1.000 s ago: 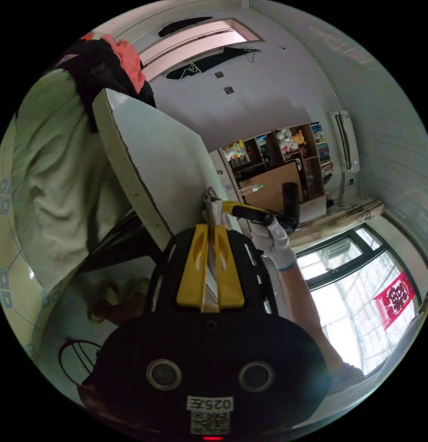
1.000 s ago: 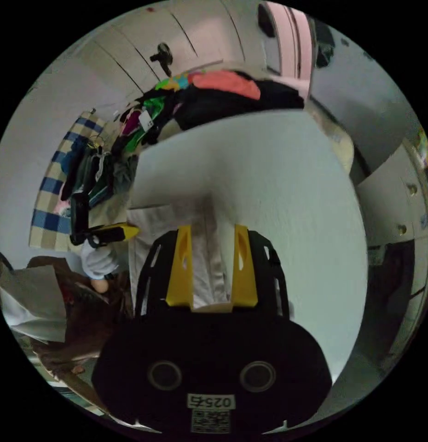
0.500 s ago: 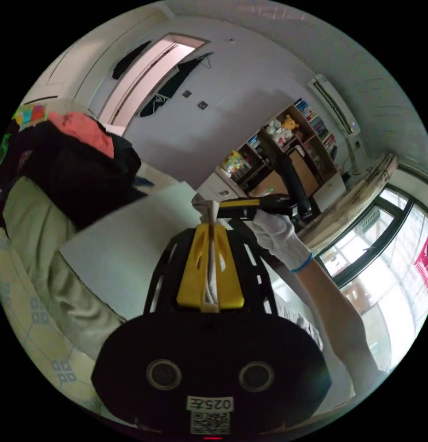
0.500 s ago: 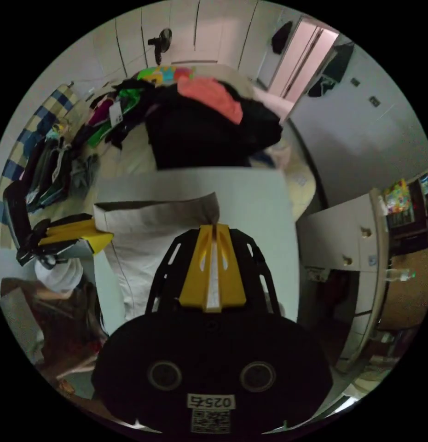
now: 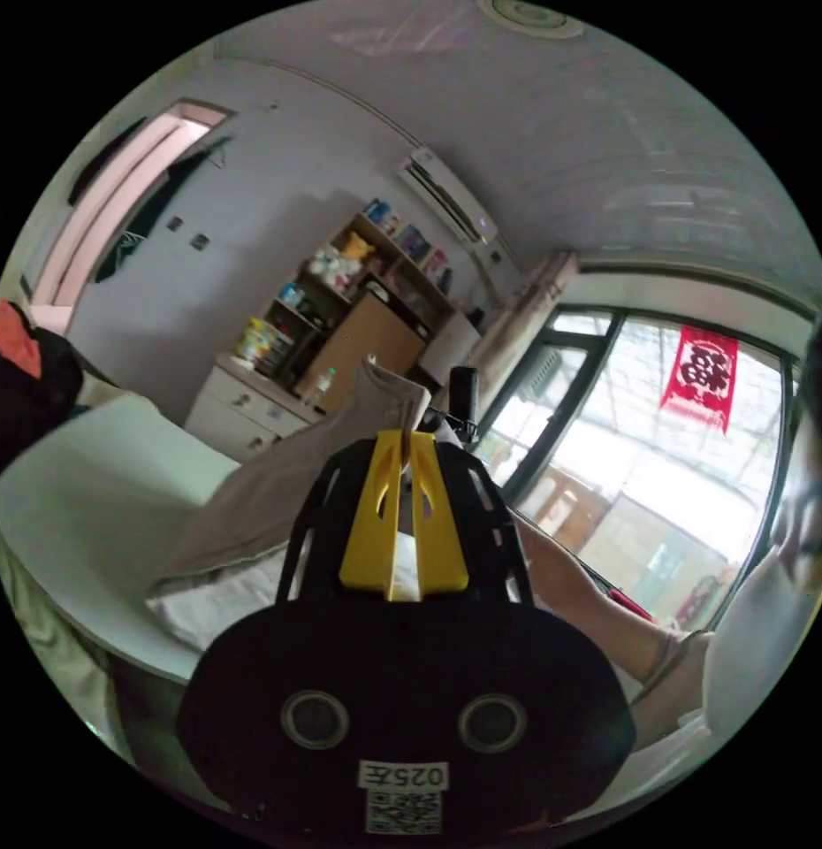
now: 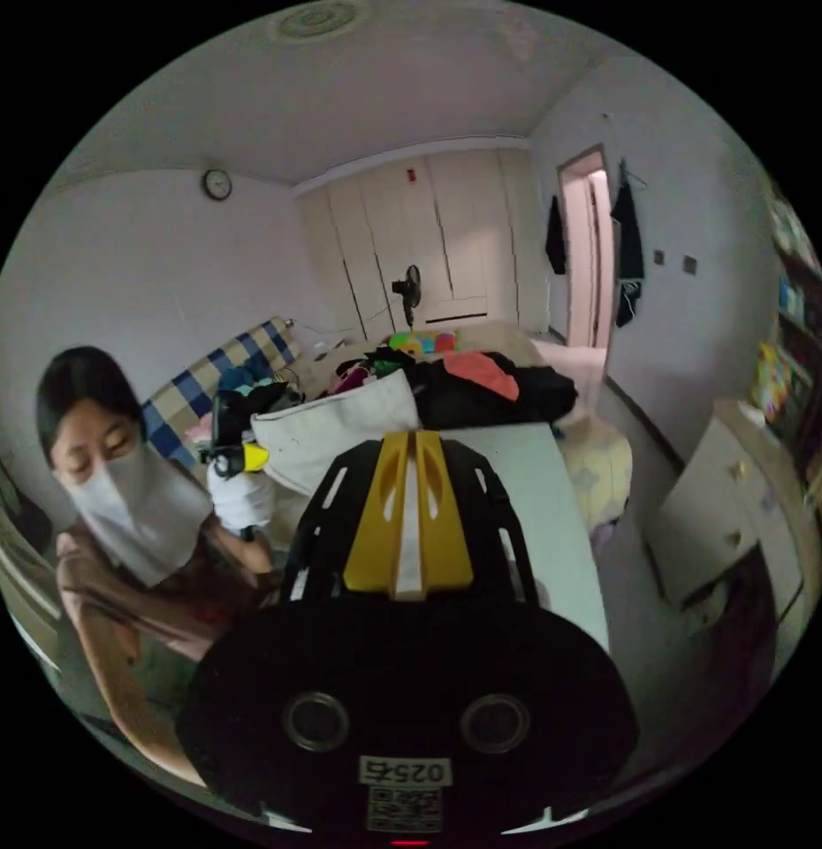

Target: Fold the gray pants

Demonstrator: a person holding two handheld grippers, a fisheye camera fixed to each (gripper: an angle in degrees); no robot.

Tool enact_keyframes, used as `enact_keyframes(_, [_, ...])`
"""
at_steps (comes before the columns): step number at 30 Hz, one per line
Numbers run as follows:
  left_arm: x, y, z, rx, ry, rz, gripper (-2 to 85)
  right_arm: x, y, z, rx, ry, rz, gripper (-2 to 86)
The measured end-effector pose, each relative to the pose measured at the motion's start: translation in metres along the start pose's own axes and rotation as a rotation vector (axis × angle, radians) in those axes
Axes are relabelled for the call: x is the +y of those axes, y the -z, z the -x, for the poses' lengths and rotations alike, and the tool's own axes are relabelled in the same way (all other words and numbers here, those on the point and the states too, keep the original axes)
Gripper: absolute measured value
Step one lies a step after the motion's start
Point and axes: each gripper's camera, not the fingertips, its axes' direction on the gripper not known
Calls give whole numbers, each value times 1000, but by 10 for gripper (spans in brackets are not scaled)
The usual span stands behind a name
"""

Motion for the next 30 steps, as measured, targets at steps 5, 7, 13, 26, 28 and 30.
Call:
enact_keyframes(5, [130, -133, -41, 84, 7, 344, -17, 224, 120, -19, 181, -389, 77, 1])
enact_keyframes(7, [182, -171, -52, 65, -30, 467, -17, 290, 146, -20, 234, -548, 48, 11])
enact_keyframes(13, [295, -216, -55, -87, -201, 724, -16, 436, 198, -3, 117, -968, -113, 153])
enact_keyframes(26, [344, -175, -35, -172, -366, 555, -16, 455, 211, 24, 132, -1158, -217, 186])
enact_keyframes(28, [342, -171, -29, -165, -360, 538, -16, 447, 214, 34, 150, -1139, -223, 201])
enact_keyframes(30, [344, -169, -22, -175, -360, 525, -16, 444, 218, 46, 226, -1143, -230, 200])
